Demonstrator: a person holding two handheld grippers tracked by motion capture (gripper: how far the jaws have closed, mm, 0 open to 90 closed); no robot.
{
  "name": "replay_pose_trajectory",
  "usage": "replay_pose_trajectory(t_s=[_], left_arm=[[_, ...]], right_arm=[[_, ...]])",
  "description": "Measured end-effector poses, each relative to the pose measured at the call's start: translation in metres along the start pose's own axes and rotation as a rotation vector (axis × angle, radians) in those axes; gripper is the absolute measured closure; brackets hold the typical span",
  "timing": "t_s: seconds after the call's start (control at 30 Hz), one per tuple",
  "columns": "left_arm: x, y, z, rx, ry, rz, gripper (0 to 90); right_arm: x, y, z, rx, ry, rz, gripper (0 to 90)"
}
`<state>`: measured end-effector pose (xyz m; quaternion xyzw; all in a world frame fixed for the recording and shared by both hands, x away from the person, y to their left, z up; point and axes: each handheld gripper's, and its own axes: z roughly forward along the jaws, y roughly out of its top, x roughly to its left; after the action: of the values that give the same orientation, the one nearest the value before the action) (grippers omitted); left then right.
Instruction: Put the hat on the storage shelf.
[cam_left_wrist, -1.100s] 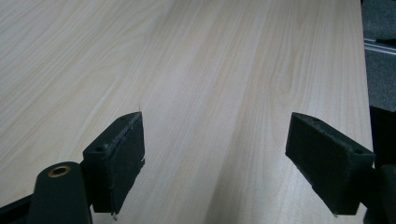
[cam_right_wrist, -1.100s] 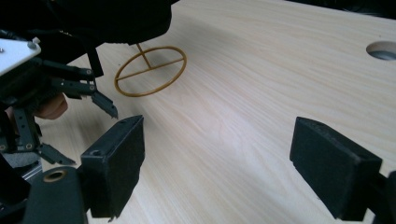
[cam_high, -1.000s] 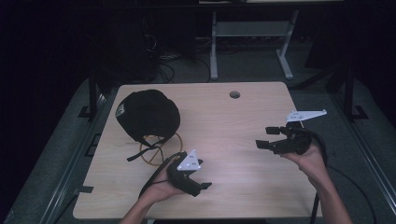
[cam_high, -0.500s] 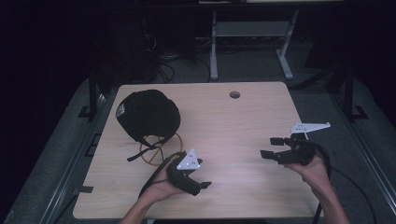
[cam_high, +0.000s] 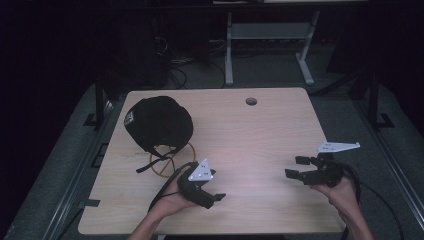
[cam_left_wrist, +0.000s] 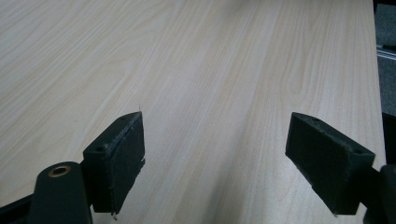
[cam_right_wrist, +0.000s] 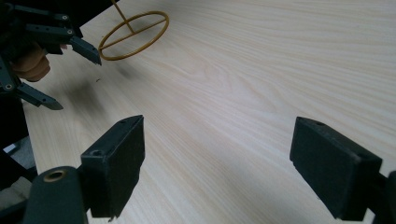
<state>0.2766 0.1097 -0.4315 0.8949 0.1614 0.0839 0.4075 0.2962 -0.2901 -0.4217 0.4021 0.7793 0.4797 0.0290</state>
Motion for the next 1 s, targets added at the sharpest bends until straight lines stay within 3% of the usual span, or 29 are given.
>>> replay_pose_trajectory(t_s=[0.43,1.0], left_arm=[[0.002,-0.002,-0.003,0.000,0.008,-0.005,19.6],[0.002,-0.006,-0.003,-0.007,0.016,-0.024,20.7]], right_arm=[[-0.006,-0.030,-0.012,-0.013,-0.026,0.030,17.7],[-0.002,-0.062,-0.020,-0.002,-0.039,0.051,17.7]])
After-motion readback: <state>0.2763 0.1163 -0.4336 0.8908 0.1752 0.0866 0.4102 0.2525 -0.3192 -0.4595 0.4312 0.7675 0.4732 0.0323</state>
